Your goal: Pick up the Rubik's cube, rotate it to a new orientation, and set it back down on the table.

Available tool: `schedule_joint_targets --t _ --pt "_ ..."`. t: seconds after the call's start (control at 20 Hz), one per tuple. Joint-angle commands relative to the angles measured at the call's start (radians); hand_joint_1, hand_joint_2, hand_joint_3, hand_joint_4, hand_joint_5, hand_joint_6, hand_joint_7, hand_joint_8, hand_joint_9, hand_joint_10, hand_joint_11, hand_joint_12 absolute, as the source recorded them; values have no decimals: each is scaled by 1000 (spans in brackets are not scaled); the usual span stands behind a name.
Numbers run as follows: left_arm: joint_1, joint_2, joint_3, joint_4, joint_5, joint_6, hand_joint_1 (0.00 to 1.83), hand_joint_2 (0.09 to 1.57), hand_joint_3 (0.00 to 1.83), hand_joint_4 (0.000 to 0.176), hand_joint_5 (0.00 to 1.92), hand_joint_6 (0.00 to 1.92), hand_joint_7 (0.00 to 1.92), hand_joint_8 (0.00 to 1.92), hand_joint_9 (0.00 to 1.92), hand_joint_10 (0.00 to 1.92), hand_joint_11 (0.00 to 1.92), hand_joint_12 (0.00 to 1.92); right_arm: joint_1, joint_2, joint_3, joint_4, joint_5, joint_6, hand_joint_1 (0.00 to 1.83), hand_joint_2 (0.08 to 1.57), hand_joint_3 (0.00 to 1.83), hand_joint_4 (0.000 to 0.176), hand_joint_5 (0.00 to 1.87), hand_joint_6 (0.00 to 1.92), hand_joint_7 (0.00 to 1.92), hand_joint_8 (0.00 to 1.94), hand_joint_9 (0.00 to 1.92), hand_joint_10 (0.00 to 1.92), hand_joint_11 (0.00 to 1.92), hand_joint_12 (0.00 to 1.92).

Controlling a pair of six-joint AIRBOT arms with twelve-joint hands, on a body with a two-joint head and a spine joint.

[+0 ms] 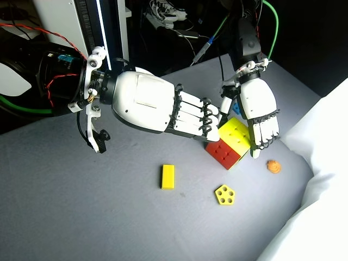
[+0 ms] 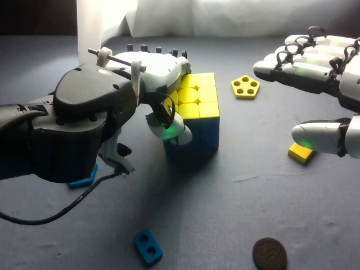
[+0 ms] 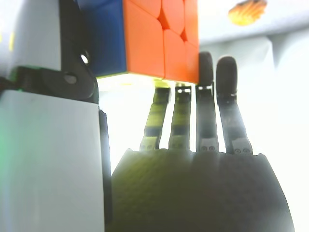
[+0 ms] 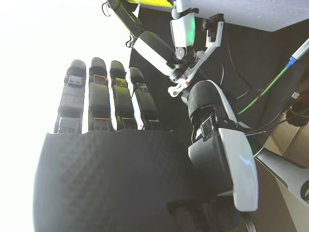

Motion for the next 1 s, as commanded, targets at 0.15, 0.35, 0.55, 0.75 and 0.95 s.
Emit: schedule_joint_targets --t 0.15,0.35,0.55,0.75,0.95 --pt "-9 5 -20 14 -6 13 1225 1324 0 0 268 1650 590 1629 336 1664 197 1799 -8 5 -5 13 172 6 0 1388 0 0 24 7 62 7 71 7 0 0" --pt "-37 23 -66 -19 -26 36 1014 1358 0 0 544 1638 276 1693 245 1697 135 1825 -11 8 -5 60 188 1 0 1386 0 0 29 8 60 6 66 5 0 0" --pt "-83 50 -112 -92 -29 119 1035 1347 0 0 560 1604 283 1697 245 1680 145 1792 -39 11 -5 61 272 -13 0 1383 0 0 30 7 81 12 79 10 2 1" --pt "-145 80 -152 -168 -38 218 1004 1413 6 28 458 1741 477 1796 228 1693 124 1775 -52 15 -5 71 274 -32 0 1370 4 0 81 2 237 6 204 60 8 374" --pt "-213 103 -179 -231 -53 295 1014 1407 3 26 460 1738 496 1771 256 1679 135 1788 -52 20 -5 106 233 -50 0 1366 0 0 202 9 518 605 268 1225 0 1445"
